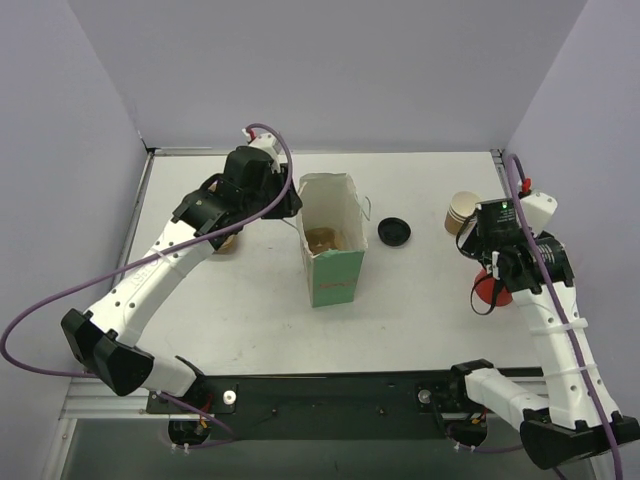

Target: Pack the takeout coffee

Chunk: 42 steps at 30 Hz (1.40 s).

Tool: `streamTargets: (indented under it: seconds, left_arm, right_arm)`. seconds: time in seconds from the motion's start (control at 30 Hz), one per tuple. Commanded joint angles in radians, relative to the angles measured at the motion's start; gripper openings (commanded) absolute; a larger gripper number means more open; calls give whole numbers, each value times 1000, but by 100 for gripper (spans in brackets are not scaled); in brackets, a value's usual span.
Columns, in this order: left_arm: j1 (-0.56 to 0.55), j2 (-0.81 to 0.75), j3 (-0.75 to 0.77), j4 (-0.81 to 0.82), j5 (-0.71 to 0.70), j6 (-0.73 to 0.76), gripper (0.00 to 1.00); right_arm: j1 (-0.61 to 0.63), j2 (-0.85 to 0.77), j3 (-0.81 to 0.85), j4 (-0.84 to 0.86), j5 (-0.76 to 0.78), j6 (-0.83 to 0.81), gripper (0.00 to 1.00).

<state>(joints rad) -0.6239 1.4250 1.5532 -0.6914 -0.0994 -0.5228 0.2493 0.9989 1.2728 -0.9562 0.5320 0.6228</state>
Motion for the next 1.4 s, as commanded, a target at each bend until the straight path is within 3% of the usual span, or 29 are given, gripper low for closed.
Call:
streamTargets:
  seconds: [0.0, 0.27, 0.6, 1.1, 1.37]
  left_arm:
    - [12, -38, 65, 58, 20, 24, 44]
    - [23, -47, 100, 59, 56, 24, 44]
    - [29, -64, 102, 70, 75, 29, 44]
    - [39, -77, 88, 81, 87, 30, 44]
    - [47, -83, 76, 86, 87, 29, 44]
  right_arm:
    - [-90, 32, -21, 75, 2, -67, 69]
    - [-280, 187, 0, 278, -112, -139, 58]
    - [-355, 365, 51, 324, -38, -261, 54]
    - [-349, 503, 91, 343, 3, -333, 47]
    - [-337, 553, 123, 335, 33, -351, 32]
